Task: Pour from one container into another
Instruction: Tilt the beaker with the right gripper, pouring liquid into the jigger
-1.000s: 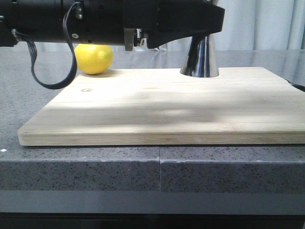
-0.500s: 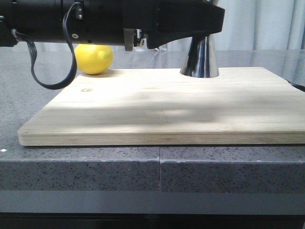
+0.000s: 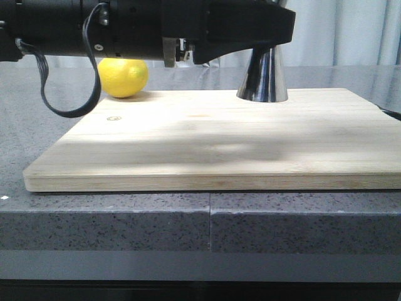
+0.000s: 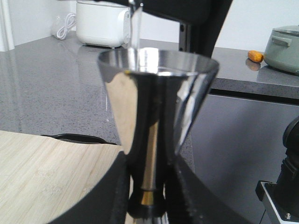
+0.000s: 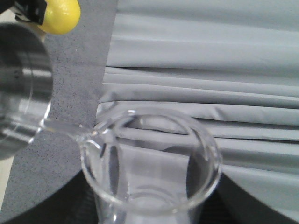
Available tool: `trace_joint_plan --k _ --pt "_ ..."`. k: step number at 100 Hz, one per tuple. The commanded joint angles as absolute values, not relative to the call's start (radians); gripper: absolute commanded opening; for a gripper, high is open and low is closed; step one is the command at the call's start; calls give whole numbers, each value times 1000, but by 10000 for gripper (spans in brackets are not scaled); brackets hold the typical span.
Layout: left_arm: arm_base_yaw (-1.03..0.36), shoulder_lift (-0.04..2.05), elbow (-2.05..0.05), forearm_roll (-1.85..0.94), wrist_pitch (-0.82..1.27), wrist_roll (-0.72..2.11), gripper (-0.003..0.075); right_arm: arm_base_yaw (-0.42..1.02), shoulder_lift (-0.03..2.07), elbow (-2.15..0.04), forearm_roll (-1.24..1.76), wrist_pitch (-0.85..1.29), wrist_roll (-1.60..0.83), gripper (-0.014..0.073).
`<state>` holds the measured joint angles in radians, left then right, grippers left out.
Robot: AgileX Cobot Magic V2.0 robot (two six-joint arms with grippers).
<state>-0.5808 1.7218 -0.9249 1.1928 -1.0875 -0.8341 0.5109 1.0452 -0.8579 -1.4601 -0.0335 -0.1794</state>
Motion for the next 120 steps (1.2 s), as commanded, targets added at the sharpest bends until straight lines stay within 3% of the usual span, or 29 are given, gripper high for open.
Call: trace_joint_plan --k 1,59,120 --pt "-581 1670 -954 1132 -1163 -841 58 512 1031 -894 -1473 -46 -185 261" --pt "-581 1670 -954 1132 -1163 -841 58 512 1031 -894 -1445 -46 -158 261" --pt "-581 1670 -954 1132 -1164 -841 58 512 1031 -894 -949 48 -158 261"
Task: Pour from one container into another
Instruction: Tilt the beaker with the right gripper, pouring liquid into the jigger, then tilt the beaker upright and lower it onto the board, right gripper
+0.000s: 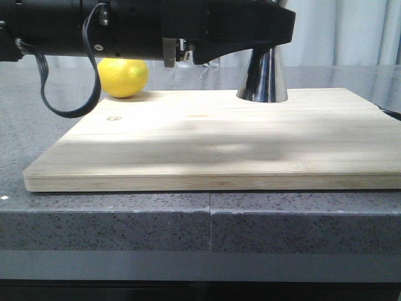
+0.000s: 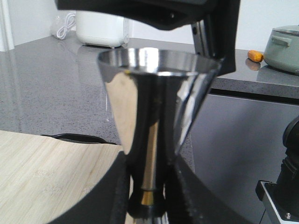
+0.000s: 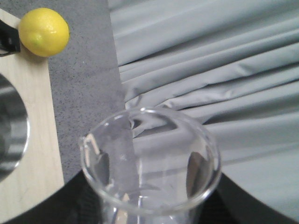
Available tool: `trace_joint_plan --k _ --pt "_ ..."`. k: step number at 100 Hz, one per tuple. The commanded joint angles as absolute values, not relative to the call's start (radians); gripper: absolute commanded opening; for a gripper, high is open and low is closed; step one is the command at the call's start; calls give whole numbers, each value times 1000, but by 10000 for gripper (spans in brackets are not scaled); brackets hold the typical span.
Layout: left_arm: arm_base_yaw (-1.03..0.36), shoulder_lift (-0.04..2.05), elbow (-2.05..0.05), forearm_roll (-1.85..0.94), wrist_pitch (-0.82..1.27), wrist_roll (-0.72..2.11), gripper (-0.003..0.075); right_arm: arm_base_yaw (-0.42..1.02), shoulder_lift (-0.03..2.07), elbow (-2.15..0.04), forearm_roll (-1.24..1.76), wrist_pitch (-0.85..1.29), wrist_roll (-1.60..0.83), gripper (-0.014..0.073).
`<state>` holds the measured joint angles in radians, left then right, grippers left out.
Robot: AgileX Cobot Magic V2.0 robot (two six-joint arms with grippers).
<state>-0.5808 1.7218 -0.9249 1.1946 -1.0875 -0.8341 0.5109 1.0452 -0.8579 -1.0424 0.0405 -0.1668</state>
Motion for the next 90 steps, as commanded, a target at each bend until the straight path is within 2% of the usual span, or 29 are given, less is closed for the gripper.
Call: trace_joint_plan --k 1,22,44,67,90 --pt "-581 1670 -954 1132 -1164 -841 58 512 1031 -894 -949 50 -158 261" --pt "-581 1670 -954 1132 -1165 -841 58 480 1035 -894 -699 60 -158 261" --pt "-581 1670 -954 1132 -1165 -841 58 329 1069 -894 -486 -55 -158 261" --pt "-581 1670 -954 1132 -1165 -841 58 202 1184 -894 -351 -173 -158 261" --pt "-581 1670 -954 1132 -1165 -841 58 179 1326 -894 -277 -294 -158 261"
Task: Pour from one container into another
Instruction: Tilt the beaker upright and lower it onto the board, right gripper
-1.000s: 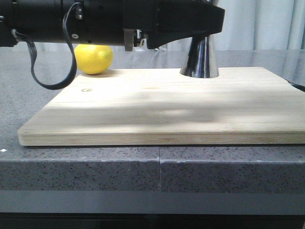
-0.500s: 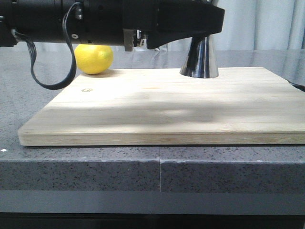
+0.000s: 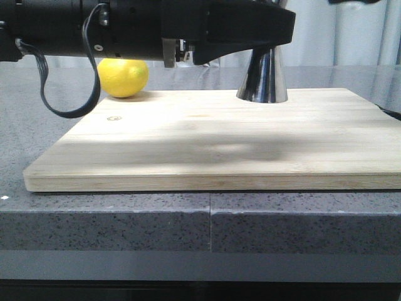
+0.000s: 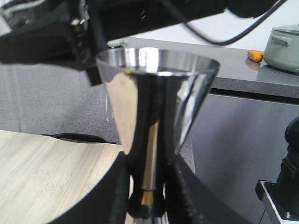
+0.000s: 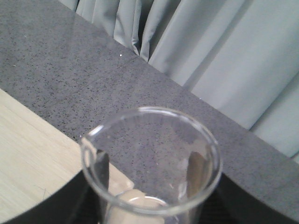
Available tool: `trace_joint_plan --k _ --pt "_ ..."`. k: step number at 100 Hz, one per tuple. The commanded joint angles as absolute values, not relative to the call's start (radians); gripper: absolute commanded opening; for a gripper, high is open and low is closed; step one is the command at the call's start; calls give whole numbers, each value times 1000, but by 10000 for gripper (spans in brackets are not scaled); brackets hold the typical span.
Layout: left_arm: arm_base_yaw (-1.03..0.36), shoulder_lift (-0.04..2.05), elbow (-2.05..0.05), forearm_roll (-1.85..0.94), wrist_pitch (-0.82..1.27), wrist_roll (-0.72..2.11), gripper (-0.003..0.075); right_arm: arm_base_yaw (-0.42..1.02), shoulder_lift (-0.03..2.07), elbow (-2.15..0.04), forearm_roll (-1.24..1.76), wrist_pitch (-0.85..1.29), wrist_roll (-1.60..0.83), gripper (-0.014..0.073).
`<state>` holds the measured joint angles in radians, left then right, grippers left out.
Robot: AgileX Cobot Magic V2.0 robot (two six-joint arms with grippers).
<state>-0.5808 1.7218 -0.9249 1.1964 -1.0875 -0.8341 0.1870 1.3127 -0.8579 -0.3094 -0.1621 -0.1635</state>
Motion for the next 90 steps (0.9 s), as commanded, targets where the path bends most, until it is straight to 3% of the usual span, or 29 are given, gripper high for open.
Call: trace_joint_plan --k 1,90 --pt "-581 1670 -954 1132 -1165 -841 58 179 1330 -894 -277 -298 -158 261" --pt "-581 1670 -954 1134 -1165 -841 58 178 1588 -762 -64 -694 -158 261"
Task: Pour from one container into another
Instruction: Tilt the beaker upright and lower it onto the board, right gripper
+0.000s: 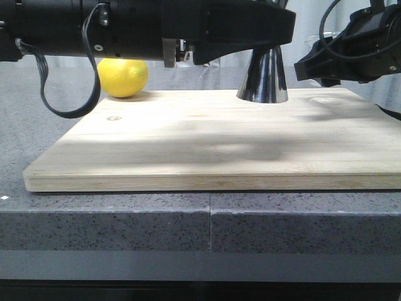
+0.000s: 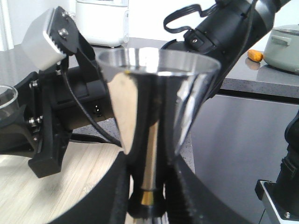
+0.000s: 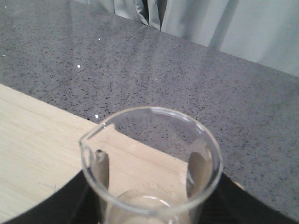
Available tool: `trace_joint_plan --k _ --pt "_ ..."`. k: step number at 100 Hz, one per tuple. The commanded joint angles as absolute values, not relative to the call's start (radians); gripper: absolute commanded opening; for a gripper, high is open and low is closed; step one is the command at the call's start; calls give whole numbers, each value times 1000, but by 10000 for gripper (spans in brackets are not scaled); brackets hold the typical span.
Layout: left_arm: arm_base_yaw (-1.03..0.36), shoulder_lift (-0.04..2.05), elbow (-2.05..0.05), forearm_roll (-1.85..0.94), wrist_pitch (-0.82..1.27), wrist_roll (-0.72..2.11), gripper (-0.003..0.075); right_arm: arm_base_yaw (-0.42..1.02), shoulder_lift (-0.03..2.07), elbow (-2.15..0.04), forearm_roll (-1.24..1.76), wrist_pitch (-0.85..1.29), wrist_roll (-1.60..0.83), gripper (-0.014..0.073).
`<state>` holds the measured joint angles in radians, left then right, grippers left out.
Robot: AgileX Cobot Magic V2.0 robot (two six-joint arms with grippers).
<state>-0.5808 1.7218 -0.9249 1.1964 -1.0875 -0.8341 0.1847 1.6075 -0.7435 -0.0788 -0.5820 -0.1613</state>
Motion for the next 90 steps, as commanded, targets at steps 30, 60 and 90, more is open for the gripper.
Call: trace_joint_plan --k 30,60,90 --pt "-581 1670 -954 1134 -1165 -841 58 178 1661 -762 -14 -735 -158 261" --pt "-581 1670 -954 1134 -1165 -841 58 178 1689 -762 -14 -747 -125 261" --pt "-581 1670 -954 1134 -1165 -841 58 178 1694 -762 -14 -750 -123 264"
